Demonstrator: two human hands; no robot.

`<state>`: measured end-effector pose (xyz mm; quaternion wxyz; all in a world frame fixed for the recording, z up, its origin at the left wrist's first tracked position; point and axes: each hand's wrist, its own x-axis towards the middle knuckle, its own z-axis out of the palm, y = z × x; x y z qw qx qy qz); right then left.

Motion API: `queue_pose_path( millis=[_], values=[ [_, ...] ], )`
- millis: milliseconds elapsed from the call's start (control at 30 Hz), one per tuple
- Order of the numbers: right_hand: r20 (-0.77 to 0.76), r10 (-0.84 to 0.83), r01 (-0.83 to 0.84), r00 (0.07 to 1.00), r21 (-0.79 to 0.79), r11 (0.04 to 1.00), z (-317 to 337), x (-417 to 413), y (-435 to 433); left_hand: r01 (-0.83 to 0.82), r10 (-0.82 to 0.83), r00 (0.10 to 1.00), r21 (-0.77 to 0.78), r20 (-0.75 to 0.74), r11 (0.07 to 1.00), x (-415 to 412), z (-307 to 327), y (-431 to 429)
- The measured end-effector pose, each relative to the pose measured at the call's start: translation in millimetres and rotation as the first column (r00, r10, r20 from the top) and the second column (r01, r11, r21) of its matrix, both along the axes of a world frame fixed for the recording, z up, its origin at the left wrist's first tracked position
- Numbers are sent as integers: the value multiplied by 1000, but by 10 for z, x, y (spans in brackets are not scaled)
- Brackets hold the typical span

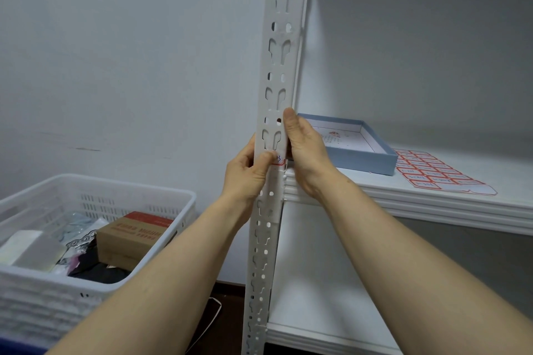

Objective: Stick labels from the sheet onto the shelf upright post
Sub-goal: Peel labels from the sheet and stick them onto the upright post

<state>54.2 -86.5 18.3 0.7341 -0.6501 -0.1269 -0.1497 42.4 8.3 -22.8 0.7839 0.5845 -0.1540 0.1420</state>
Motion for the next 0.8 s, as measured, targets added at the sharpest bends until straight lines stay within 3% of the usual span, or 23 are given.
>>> queue_pose_path(
  millis=[800],
  values=[
    [-3,-5,5,1000,12,1000,-2,12,15,-58,58,998,-1,-35,998,33,11,-61]
  ],
)
